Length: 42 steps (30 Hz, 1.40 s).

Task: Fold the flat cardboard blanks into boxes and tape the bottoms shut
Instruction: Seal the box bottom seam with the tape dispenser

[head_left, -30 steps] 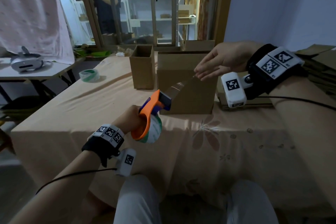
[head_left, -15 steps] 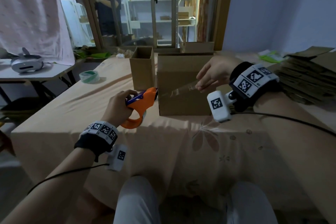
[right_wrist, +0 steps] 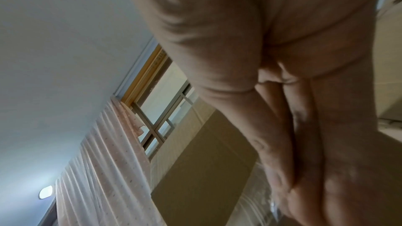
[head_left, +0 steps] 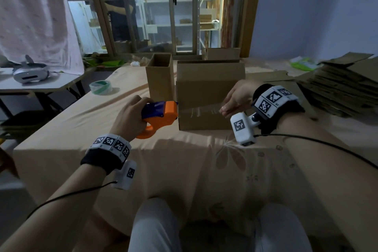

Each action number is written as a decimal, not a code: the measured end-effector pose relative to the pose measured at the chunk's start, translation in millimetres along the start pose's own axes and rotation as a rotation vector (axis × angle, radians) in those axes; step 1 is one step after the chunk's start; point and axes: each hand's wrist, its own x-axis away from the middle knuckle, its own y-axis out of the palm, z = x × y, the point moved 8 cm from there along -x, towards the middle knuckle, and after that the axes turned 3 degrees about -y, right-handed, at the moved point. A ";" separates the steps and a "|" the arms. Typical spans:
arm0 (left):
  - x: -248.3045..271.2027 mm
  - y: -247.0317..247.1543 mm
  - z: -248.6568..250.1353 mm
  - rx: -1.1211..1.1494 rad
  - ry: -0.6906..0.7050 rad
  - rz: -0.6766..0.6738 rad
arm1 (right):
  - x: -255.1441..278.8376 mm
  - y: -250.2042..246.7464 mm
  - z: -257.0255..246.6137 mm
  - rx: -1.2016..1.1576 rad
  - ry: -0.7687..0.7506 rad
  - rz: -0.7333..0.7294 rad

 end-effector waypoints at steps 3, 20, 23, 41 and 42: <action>-1.1 2.2 0.4 -0.021 -0.017 -0.035 | -1.1 2.1 5.2 -0.169 -0.017 -0.001; -10.8 -5.1 16.1 -0.029 -0.046 -0.047 | -10.8 -13.7 21.0 -0.409 -0.024 0.073; -13.2 -5.8 19.4 -0.046 -0.041 -0.071 | -8.3 -18.9 19.3 -0.380 -0.033 0.085; -23.4 -4.2 41.5 -0.018 0.009 -0.128 | 1.6 -55.4 27.2 -0.394 0.012 0.137; -24.5 -4.6 39.7 -0.033 0.015 -0.130 | 2.2 -59.3 29.0 -0.398 0.008 0.148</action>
